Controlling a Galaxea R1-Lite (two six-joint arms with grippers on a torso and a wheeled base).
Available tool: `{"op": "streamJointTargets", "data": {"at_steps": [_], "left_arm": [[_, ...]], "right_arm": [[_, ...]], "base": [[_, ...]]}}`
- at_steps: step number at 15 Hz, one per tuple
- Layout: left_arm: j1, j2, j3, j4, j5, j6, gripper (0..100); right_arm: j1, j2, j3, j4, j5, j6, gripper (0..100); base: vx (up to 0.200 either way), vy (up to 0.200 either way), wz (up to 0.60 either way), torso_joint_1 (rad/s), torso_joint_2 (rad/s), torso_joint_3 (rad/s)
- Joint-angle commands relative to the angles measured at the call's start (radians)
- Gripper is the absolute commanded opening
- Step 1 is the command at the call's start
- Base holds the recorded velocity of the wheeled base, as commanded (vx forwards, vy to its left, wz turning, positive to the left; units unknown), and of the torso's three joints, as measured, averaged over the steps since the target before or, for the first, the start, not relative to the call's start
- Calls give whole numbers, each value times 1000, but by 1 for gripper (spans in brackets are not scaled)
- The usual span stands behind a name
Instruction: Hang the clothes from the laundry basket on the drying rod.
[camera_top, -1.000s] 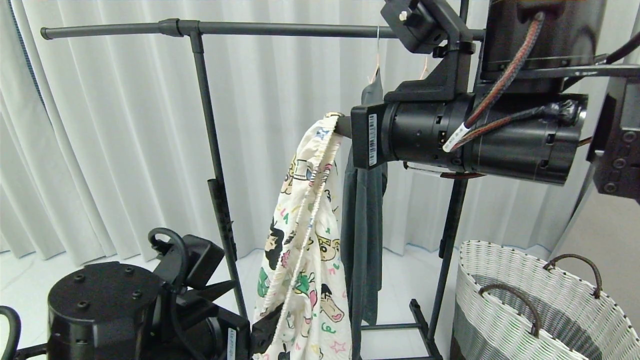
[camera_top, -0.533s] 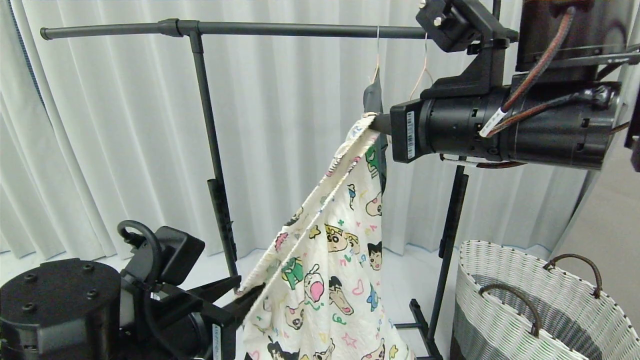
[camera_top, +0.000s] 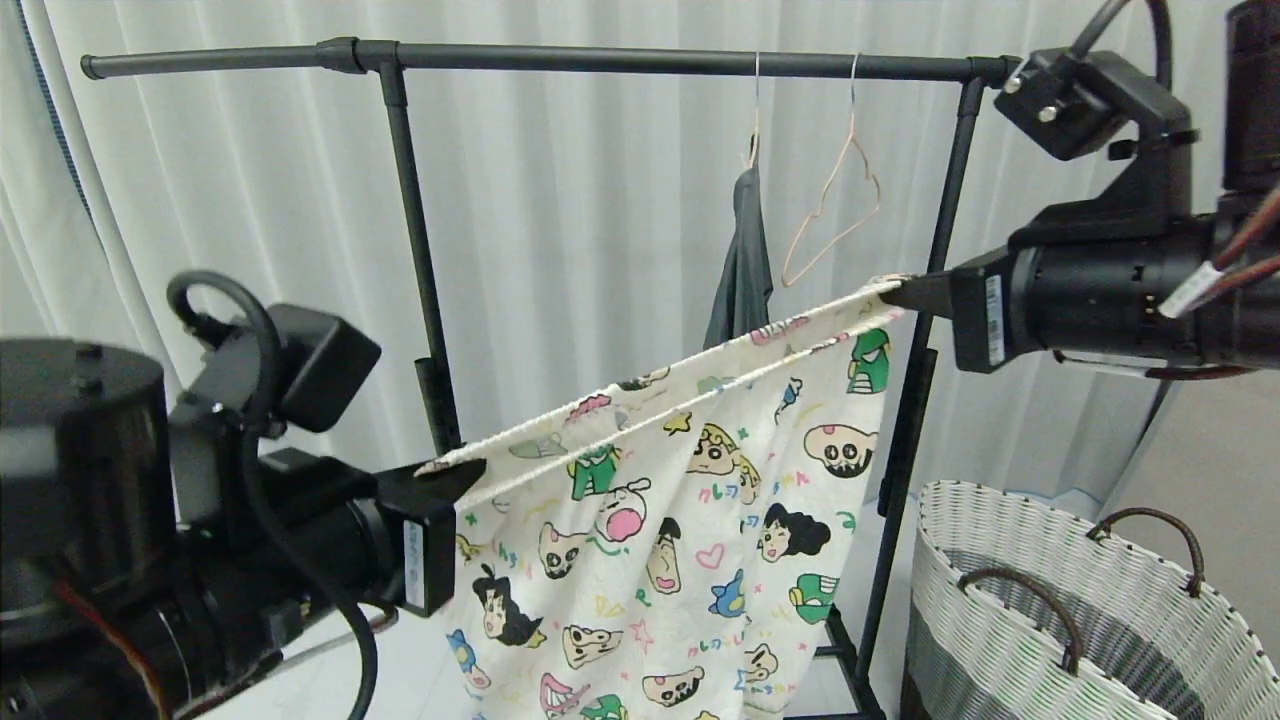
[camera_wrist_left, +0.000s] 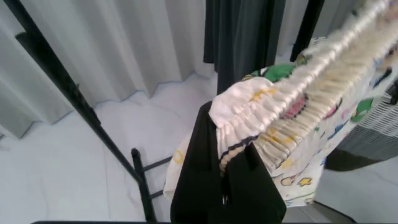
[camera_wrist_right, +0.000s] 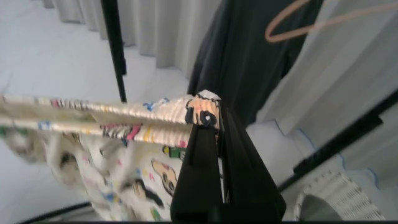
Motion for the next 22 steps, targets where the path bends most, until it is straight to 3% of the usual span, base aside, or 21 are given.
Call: {"op": "streamJointTargets", "data": {"at_steps": [1,3,5,8,9,10,11,14,17,19,22], "left_arm": [[5,35,-508,520,-7,-41,0],[5,127,-840,723,-13,-88,0],[2,190,-1005,798,-23,-88,0],[-27,185,-1005,798,-119,-81,0],[-29,187,-990,798,-119,-27,0],[-17,185,-970,796,-122,86,0],[2,187,-968,793,-140,151,0],[2,194,-973,792,-235,149,0],[0,233,-970,664,-237,149,0],[5,297,-970,528,-235,148,0],[2,345,-972,445,-234,146,0]], "right_arm": [[-6,-117,-2,80,1,-5,0],[-18,-131,-96,151,-1,-15,0],[-45,-114,-205,205,1,-32,0],[-86,-97,-280,257,1,-77,0],[-89,-100,-295,286,1,-92,0],[-91,-100,-323,323,1,-103,0],[-101,-100,-351,370,1,-103,0],[-170,-119,-377,456,1,-109,0],[-186,-171,-441,674,33,-114,0],[-181,-199,-515,890,198,-114,0],[-135,-228,-495,936,360,-114,0]], "base": [[0,0,0,0,0,0],[0,0,0,0,0,0],[0,0,0,0,0,0],[0,0,0,0,0,0],[0,0,0,0,0,0],[0,0,0,0,0,0],[0,0,0,0,0,0],[0,0,0,0,0,0],[0,0,0,0,0,0],[0,0,0,0,0,0],[0,0,0,0,0,0]]}}
